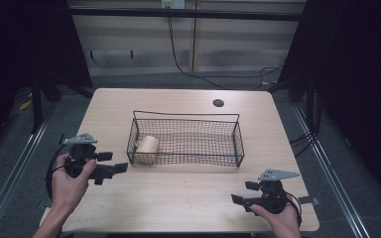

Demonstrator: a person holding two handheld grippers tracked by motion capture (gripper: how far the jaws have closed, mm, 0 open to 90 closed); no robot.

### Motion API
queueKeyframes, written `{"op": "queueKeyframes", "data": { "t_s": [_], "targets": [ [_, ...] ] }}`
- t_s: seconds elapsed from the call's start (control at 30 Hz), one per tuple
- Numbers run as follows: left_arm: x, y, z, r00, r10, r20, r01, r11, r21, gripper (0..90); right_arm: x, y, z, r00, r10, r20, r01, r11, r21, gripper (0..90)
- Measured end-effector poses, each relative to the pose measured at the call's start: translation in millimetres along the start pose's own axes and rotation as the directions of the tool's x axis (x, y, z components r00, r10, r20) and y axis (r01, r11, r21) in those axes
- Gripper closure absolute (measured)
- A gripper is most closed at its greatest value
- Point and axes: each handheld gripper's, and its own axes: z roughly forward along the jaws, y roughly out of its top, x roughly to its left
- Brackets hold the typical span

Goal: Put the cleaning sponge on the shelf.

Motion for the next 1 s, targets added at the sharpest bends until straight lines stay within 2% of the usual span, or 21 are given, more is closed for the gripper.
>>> {"op": "queueKeyframes", "data": {
  "t_s": [0.17, 0.33, 0.4, 0.6, 0.77, 0.83, 0.87, 0.93, 1.0],
  "targets": [
    [2.3, -19.2, -3.1, 0.9999, -0.012, -0.009, 0.012, 0.9999, 0.003, 21.1, -0.1, 0.1, 0.0, 1.0000, 0.005, 0.005, -0.005, 1.000, -0.001, 23.0],
    [2.6, -31.1, -4.4, 0.9993, -0.031, -0.019, 0.031, 0.9995, -0.007, 21.1, -1.0, -0.1, 0.4, 0.9999, 0.004, 0.012, -0.004, 1.000, -0.003, 23.0],
    [4.2, -37.7, -2.8, 0.9987, -0.041, -0.029, 0.042, 0.9987, 0.030, 17.4, -0.6, -0.2, 0.3, 0.9999, 0.006, 0.014, -0.006, 1.000, -0.003, 23.0],
    [5.1, -60.6, -1.6, 0.9974, -0.056, -0.044, 0.058, 0.9979, 0.030, 17.4, -1.6, -0.8, 0.3, 0.9996, 0.019, 0.023, -0.018, 1.000, -0.014, 23.8],
    [10.4, -72.7, -0.5, 0.9945, -0.095, -0.044, 0.096, 0.9953, 0.012, 17.4, -1.9, -1.3, 0.2, 0.9994, 0.022, 0.026, -0.021, 0.999, -0.033, 24.0],
    [11.7, -77.5, 2.1, 0.9926, -0.121, -0.012, 0.121, 0.9921, 0.031, 17.1, -1.5, -1.4, 0.4, 0.9995, 0.019, 0.025, -0.018, 0.999, -0.034, 24.0],
    [11.3, -79.3, 3.7, 0.9934, -0.114, -0.010, 0.114, 0.9928, 0.036, 17.1, -1.5, -1.6, 0.4, 0.9996, 0.015, 0.025, -0.014, 0.999, -0.038, 24.0],
    [10.1, -81.2, 7.6, 0.9965, -0.065, -0.053, 0.068, 0.9957, 0.063, 17.1, -1.7, -1.8, 1.0, 0.9993, 0.018, 0.032, -0.016, 0.999, -0.040, 23.2],
    [11.0, -83.7, 10.3, 0.9972, -0.058, -0.048, 0.061, 0.9956, 0.071, 17.1, -2.9, -2.1, 2.9, 0.9985, 0.023, 0.049, -0.021, 0.999, -0.036, 22.8]
  ]
}}
